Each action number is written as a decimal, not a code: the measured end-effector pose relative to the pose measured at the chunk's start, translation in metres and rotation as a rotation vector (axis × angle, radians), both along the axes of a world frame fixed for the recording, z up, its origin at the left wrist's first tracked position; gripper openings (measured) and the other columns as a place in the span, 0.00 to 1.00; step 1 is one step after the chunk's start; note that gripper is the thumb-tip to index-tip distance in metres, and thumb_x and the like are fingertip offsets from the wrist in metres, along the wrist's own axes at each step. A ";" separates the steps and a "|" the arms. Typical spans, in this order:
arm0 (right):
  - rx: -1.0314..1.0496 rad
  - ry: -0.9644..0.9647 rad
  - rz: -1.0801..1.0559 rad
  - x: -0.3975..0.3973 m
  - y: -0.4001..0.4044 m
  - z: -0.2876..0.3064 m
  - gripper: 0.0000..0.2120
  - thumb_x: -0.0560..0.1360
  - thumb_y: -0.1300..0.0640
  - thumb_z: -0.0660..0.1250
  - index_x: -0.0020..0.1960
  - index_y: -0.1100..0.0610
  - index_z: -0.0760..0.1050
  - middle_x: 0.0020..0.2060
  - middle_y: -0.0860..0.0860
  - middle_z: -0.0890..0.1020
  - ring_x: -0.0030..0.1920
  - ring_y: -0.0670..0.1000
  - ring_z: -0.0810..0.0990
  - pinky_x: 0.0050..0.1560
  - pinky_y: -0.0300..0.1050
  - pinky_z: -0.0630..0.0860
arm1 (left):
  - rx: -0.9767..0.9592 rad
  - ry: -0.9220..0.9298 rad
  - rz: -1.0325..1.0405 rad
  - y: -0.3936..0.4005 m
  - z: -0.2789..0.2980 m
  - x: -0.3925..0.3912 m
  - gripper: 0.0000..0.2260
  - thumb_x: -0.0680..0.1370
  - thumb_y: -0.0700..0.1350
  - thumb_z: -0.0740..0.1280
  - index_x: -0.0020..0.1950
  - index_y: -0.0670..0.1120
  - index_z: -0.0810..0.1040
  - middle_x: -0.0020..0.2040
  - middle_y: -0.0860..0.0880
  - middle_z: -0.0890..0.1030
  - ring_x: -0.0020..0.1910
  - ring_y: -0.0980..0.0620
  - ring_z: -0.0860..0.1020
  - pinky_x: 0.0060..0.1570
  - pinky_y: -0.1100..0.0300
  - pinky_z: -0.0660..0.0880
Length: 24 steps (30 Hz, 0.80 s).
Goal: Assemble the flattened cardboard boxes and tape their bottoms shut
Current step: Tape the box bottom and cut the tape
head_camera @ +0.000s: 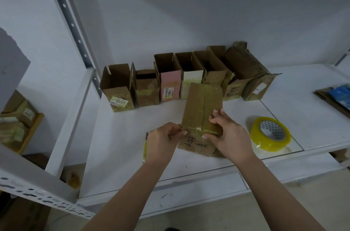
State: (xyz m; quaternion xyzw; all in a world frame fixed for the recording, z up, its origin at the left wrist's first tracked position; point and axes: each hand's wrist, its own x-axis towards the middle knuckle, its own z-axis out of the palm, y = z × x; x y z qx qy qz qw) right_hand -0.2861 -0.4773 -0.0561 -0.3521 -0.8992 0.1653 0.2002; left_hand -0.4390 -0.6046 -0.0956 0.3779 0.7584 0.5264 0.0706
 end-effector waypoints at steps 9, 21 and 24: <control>-0.034 0.020 -0.002 0.000 0.001 0.000 0.27 0.68 0.46 0.76 0.65 0.51 0.76 0.72 0.45 0.71 0.75 0.43 0.62 0.70 0.51 0.68 | 0.021 -0.411 -0.110 -0.008 0.006 -0.014 0.08 0.81 0.42 0.63 0.55 0.46 0.81 0.46 0.51 0.85 0.50 0.53 0.83 0.42 0.58 0.81; 0.024 0.015 0.052 0.001 0.004 -0.003 0.26 0.68 0.48 0.77 0.63 0.54 0.78 0.71 0.48 0.72 0.75 0.48 0.63 0.68 0.52 0.71 | -0.134 0.111 -0.184 0.012 0.016 -0.016 0.12 0.68 0.45 0.78 0.42 0.47 0.76 0.37 0.55 0.82 0.37 0.60 0.80 0.39 0.61 0.78; 0.015 0.031 0.059 0.001 0.004 -0.003 0.26 0.69 0.48 0.76 0.64 0.54 0.77 0.71 0.48 0.71 0.75 0.47 0.62 0.70 0.50 0.69 | -0.172 0.110 -0.182 0.016 0.019 -0.017 0.15 0.67 0.47 0.79 0.39 0.50 0.71 0.36 0.54 0.80 0.37 0.56 0.79 0.39 0.56 0.78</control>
